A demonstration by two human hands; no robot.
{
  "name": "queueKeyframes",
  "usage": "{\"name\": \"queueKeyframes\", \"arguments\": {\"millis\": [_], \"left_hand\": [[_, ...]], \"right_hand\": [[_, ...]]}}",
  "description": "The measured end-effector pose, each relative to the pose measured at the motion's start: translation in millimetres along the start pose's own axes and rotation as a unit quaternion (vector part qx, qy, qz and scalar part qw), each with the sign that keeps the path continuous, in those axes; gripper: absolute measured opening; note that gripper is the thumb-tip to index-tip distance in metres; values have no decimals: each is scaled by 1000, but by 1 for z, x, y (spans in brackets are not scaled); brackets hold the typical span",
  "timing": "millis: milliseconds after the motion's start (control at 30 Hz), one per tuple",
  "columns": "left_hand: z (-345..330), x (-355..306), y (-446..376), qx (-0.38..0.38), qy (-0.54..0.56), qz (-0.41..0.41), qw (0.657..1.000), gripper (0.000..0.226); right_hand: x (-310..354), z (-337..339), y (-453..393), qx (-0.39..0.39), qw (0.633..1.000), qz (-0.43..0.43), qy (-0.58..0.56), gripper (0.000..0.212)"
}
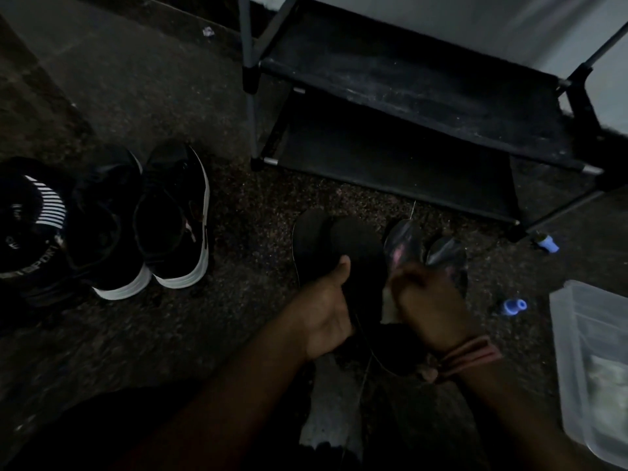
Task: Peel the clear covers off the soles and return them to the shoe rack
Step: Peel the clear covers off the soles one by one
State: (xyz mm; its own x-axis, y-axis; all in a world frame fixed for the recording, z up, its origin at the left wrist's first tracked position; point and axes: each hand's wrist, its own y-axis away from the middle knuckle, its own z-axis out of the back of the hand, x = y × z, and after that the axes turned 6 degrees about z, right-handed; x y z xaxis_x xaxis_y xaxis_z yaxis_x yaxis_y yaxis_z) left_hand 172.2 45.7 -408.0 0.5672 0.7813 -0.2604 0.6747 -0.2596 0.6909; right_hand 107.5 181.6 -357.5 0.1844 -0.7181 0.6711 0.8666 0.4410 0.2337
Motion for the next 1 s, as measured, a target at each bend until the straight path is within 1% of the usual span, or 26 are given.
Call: {"name": "queueKeyframes", "arguments": {"millis": [33,67,100,133,167,200,267,367,400,433,467,500,567,600,633,667,700,733,767,800,833,867,900,933,967,1000], "left_hand": [[0,0,-1,-3,2,-3,1000,52],[-1,1,-2,-9,3,-5,1000,48],[-1,2,-2,-15,3,-9,1000,44],[-1,2,-3,-19,4,-13,1000,40],[0,2,-4,-20,3,-19,1000,38],[1,1,-4,-24,0,-30,999,38],[2,-3,-4,-29,-5,-46,999,38],[0,-9,-3,-33,-25,-80,996,35],[0,-11,-2,-56,-36,-108,992,29],[5,-16,-3,-104,-46,-149,982,22],[11,-21,-3,-168,-54,-192,965,18],[19,-27,-5,-242,-72,-227,941,17],[38,-33,-12,-378,-130,-254,881,14],[44,-32,-16,-412,-159,-249,862,12],[46,-28,-17,-421,-195,-241,852,14],[48,-23,-21,-417,-241,-228,846,25],[50,-17,-24,-403,-293,-222,838,41],[52,-12,-27,-394,-342,-224,823,56],[54,-9,-30,-390,-377,-224,810,66],[52,-8,-28,-396,-398,-227,796,67],[52,-8,-29,-404,-404,-232,787,62],[52,-11,-27,-426,-398,-232,779,52],[50,-14,-24,-441,-375,-235,781,40],[50,-20,-22,-439,-338,-229,800,30],[49,-26,-16,-410,-288,-217,837,27],[46,-32,-11,-360,-232,-183,885,34]], "right_hand": [[-11,2,-2,-13,1000,-28,8,36],[-14,1,-2,1,999,-47,-14,41],[-18,-4,-1,25,997,-69,-38,40],[-18,-10,0,53,995,-73,-47,35],[-17,-15,2,70,995,-68,-34,28],[-16,-19,2,88,994,-60,-13,27],[-21,-24,-1,81,995,-65,5,34],[-29,-26,-5,60,992,-108,-37,31],[-30,-26,-6,46,990,-118,-58,31],[-33,-28,-7,27,990,-123,-67,32],[-34,-28,-9,3,991,-120,-63,34],[-37,-28,-9,-24,992,-113,-48,34],[-40,-29,-11,-53,994,-98,-20,33],[-40,-29,-10,-56,994,-89,-10,34],[-39,-28,-10,-52,995,-82,-2,34],[-38,-28,-9,-52,996,-75,-4,34],[-38,-27,-9,-59,995,-78,-23,31],[-38,-26,-9,-75,991,-87,-61,24],[-38,-26,-10,-85,986,-99,-101,17],[-37,-26,-10,-95,980,-104,-138,13],[-39,-27,-10,-102,977,-101,-156,10],[-37,-29,-10,-107,974,-98,-176,9],[-35,-31,-9,-110,969,-95,-199,8],[-29,-35,-8,-106,965,-90,-222,7],[-24,-41,-6,-93,962,-83,-244,7],[-19,-48,-4,-82,958,-77,-265,10]]}}
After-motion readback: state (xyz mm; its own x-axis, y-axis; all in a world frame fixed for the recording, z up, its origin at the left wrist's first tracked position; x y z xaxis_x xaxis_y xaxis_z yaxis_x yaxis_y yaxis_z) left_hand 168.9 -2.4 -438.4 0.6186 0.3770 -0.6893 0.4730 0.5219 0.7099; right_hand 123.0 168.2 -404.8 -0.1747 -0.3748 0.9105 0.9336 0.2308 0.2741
